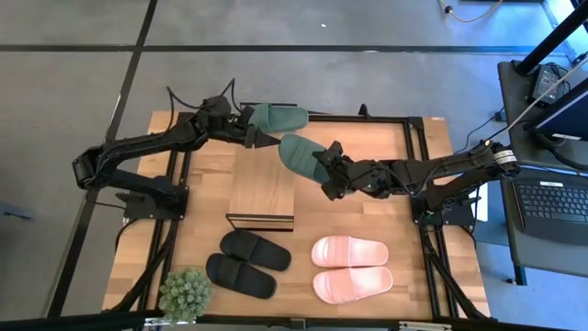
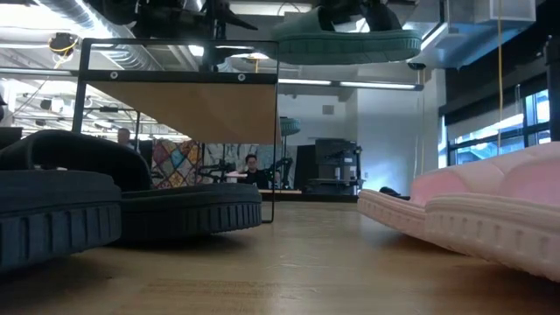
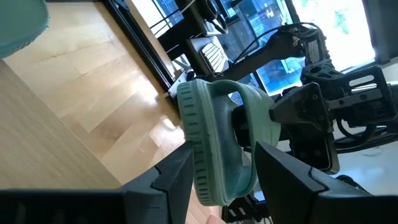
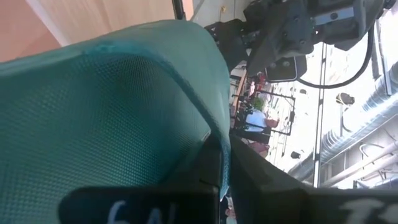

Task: Pick and place slides into the shelf
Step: Put the green slipper on the shelf

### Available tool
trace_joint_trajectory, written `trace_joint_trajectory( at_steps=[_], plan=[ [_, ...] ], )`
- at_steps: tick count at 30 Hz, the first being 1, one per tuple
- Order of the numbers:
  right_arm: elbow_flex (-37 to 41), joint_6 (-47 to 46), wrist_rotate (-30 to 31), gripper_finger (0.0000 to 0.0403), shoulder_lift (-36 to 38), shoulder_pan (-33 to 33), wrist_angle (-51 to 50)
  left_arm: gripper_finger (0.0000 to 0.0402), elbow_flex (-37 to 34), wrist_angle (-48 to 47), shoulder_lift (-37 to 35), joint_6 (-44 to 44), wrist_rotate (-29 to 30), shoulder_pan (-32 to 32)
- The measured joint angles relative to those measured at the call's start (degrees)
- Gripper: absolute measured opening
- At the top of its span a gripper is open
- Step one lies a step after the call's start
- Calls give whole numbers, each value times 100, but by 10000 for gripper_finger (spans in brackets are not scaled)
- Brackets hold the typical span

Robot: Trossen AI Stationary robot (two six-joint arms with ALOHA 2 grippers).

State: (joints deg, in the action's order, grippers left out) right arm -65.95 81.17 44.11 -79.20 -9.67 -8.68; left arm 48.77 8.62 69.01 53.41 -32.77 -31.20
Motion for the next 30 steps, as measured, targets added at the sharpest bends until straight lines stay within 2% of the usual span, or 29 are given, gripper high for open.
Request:
trace_joint_trajectory(
  at_steps=[21, 30],
  plan=[
    [-2, -107, 32, 14, 2, 0, 36, 161, 0, 2, 2, -151, 46, 15],
    [-7, -109, -177, 14, 7, 2, 146, 161, 0, 4, 2, -152, 48, 15]
  ],
)
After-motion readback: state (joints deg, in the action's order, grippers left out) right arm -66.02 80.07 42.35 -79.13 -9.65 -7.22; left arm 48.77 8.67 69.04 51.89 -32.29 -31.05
